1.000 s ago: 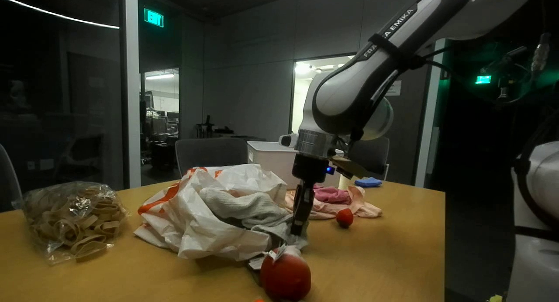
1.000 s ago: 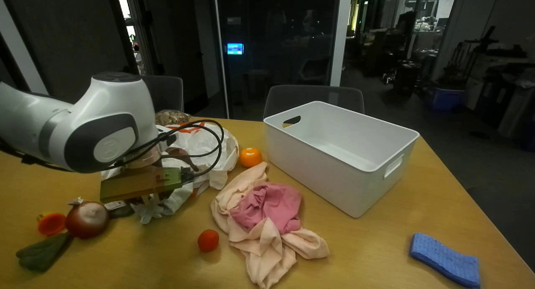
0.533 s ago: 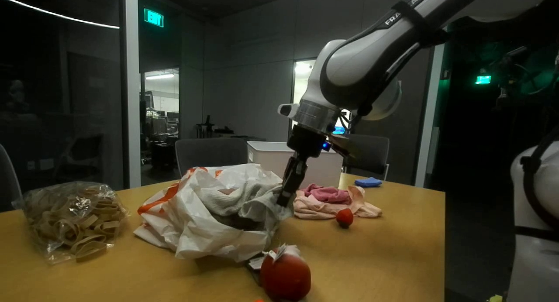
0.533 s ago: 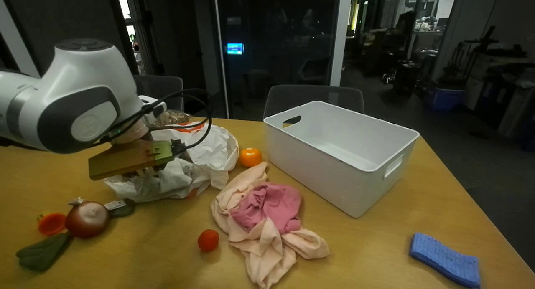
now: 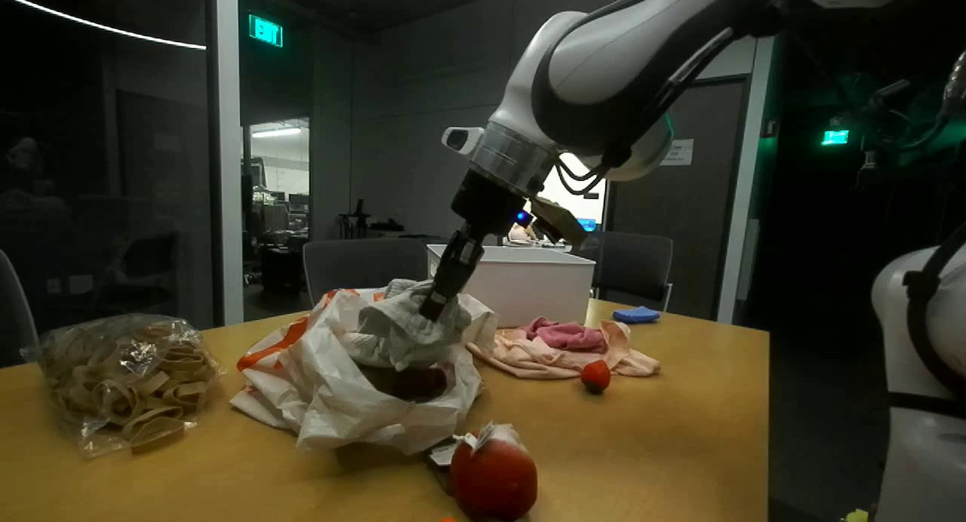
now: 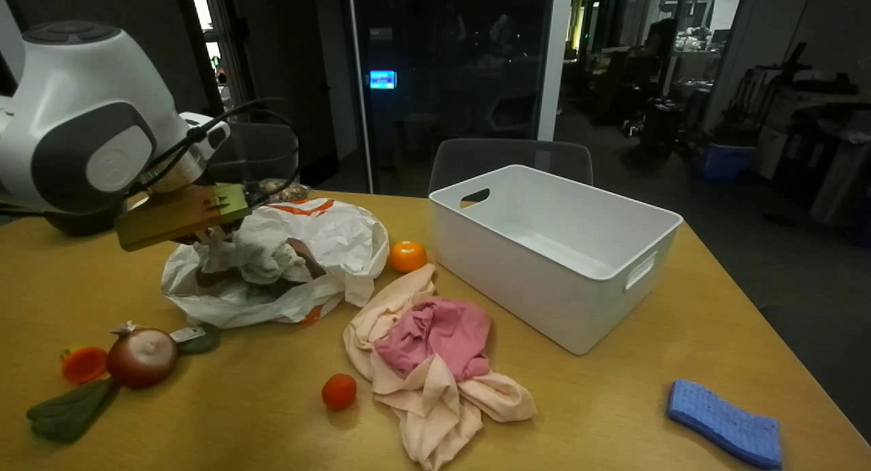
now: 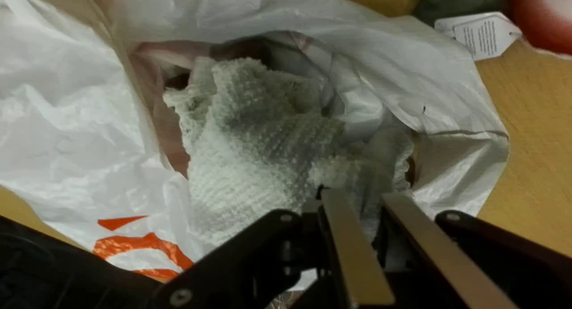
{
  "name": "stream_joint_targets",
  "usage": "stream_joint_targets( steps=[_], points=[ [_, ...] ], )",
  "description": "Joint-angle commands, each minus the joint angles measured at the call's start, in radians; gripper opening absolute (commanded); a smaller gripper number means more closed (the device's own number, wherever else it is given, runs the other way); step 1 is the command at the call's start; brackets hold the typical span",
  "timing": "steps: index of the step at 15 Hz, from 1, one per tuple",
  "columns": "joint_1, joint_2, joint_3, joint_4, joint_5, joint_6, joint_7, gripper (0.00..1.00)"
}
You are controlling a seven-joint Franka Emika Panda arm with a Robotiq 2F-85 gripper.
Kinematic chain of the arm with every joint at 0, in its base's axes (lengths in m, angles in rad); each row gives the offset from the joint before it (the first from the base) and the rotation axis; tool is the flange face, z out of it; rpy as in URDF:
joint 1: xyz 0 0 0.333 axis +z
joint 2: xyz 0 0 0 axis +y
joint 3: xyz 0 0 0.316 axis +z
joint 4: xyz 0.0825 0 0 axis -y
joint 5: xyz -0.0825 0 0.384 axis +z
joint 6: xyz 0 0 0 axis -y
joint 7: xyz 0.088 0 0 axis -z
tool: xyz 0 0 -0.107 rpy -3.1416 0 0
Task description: Put the brown plush toy and towel in the plastic
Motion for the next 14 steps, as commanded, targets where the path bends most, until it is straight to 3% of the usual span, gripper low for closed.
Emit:
stream_joint_targets(
  steps=[1, 4, 9, 14],
  points=[
    [0.016, 0.149, 0.036, 0.113, -0.021, 0.049, 0.05, 0.08],
    [-0.018, 0.258, 0.071, 0.179, -0.073, 0.07, 0.071, 0.08],
    [-0.11, 0.396, 0.103, 0.233, -0.279, 0.091, 0.168, 0.08],
    [-0.153, 0.471, 0.112, 0.272, -0.306, 0.077, 0.202, 0.09]
  ],
)
